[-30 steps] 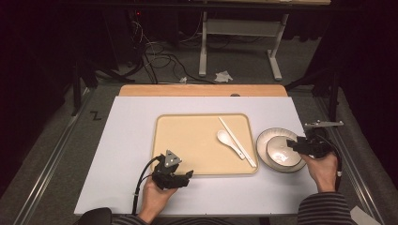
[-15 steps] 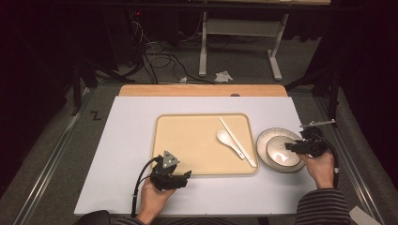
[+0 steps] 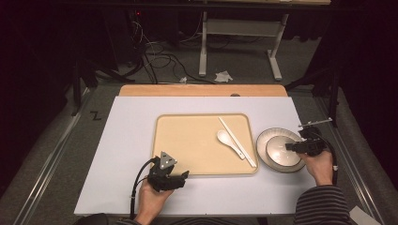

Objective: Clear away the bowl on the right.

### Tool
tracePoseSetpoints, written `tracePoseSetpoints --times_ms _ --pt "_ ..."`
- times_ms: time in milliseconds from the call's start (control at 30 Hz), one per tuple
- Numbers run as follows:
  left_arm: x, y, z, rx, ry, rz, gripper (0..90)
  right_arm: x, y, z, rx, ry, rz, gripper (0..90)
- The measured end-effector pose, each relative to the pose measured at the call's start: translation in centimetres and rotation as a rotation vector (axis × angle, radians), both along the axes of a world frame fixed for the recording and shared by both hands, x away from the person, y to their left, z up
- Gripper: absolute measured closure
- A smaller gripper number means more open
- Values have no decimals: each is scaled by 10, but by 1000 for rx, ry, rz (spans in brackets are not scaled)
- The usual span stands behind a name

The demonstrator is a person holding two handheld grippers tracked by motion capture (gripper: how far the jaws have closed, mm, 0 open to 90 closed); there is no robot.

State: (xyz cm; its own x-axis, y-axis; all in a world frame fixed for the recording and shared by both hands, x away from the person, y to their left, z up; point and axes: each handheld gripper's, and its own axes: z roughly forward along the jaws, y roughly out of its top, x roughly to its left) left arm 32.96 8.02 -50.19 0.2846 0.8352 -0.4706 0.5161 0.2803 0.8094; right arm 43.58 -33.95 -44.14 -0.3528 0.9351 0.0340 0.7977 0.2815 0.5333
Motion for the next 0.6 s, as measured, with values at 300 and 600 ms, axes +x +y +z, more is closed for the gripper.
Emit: tracePoseSetpoints --times_ms 300,600 --pt "-2 3 0 2 1 18 331 8 -4 -8 13 57 9 783" --pt "-3 7 1 -2 -3 38 331 13 -4 -11 14 72 7 849"
